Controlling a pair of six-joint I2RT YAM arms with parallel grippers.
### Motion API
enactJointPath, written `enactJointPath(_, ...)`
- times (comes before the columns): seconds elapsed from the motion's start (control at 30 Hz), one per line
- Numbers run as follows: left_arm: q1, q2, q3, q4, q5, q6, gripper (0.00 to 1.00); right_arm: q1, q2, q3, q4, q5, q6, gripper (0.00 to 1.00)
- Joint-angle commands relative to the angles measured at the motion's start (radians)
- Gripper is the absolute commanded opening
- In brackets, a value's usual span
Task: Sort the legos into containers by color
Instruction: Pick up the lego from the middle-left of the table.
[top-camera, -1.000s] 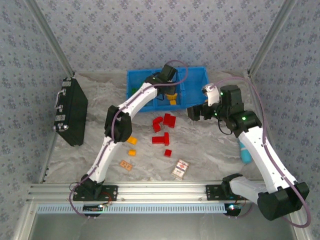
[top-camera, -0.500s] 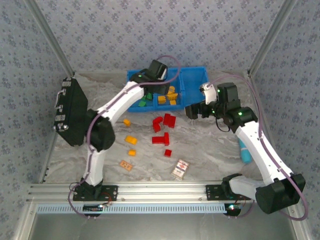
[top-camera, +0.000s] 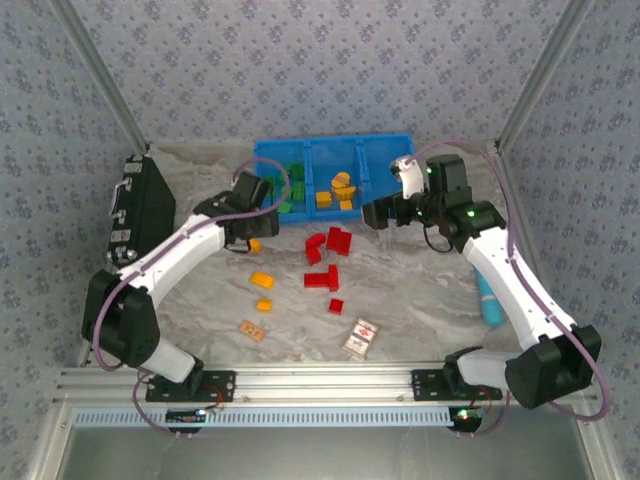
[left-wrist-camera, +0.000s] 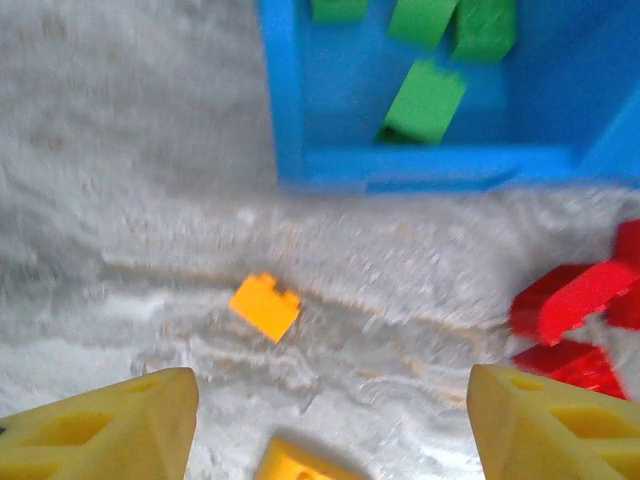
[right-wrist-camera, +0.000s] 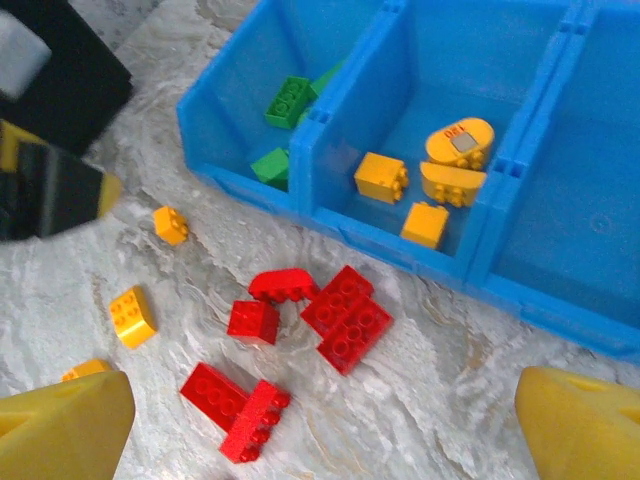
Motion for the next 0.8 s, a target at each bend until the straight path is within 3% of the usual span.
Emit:
enactJointPath(0.0, 0.005, -0.058, -0.088, 0.050, -0.030, -0.105, 0.72, 0.019, 0.024, 0.041, 0.017, -0.061, 0.002, 1.00)
enactJointPath(0.23, 0.021, -0.051, -0.225, 0.152, -0.040, -0.186, 0.73, 0.051, 0.064, 0.090, 0.005, -0.070, -0.008, 1.00)
enactJointPath(0.53, 0.113, 0.021, -0.297, 0.356, 0.100, -0.308, 0.75, 0.084, 0.022, 0.045, 0.010, -0.027, -0.002, 1.00)
enactJointPath(0.77, 0.137, 0.115, -0.281, 0.421, 0.164, -0.330, 0.71, 0.073, -0.030, 0.022, -0.016, 0.012, -0.013, 1.00)
